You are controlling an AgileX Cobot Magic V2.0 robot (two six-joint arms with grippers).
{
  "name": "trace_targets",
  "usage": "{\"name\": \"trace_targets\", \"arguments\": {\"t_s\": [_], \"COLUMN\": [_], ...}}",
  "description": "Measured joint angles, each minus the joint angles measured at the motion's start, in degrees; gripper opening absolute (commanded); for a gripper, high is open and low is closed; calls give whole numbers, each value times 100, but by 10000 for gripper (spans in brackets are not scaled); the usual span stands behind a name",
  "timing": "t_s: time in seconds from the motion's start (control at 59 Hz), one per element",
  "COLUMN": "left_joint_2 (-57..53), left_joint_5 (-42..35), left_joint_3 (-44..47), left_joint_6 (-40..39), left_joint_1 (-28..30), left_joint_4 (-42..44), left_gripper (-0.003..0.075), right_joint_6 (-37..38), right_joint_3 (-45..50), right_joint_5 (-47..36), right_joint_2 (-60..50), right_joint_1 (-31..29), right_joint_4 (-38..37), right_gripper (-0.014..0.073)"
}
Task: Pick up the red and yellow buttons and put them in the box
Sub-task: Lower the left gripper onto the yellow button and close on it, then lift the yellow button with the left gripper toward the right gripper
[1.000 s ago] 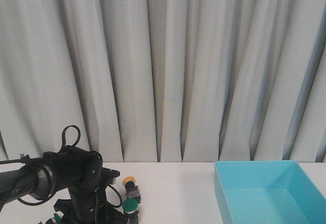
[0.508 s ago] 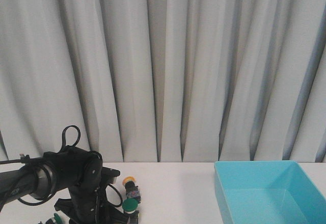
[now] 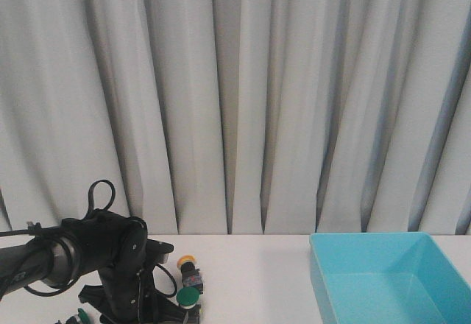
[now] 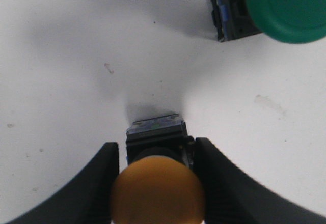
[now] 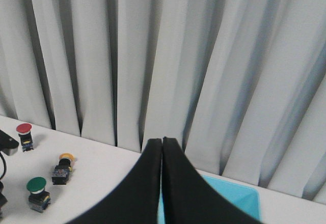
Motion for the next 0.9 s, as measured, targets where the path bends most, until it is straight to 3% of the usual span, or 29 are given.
{"name": "trace_targets", "arguments": {"t_s": [0.22, 0.593, 0.898], "left_joint_2": [-515, -1885, -3120], "left_joint_5": [1, -18, -372], "left_joint_3": [0, 0, 0], "left_joint_6": [103, 247, 2060], "left_joint_1": [0, 0, 4], "left_joint_4": [0, -235, -2368], "left_gripper": [15, 15, 18], "right_joint_6": [-632, -1955, -3420], "right_joint_3": [0, 0, 5], "right_joint_5": [45, -63, -294], "right_joint_2": [0, 430, 1249], "right_joint_1": [0, 160, 1270], "right_joint_4": [76, 309, 178], "right_gripper": [107, 522, 550]}}
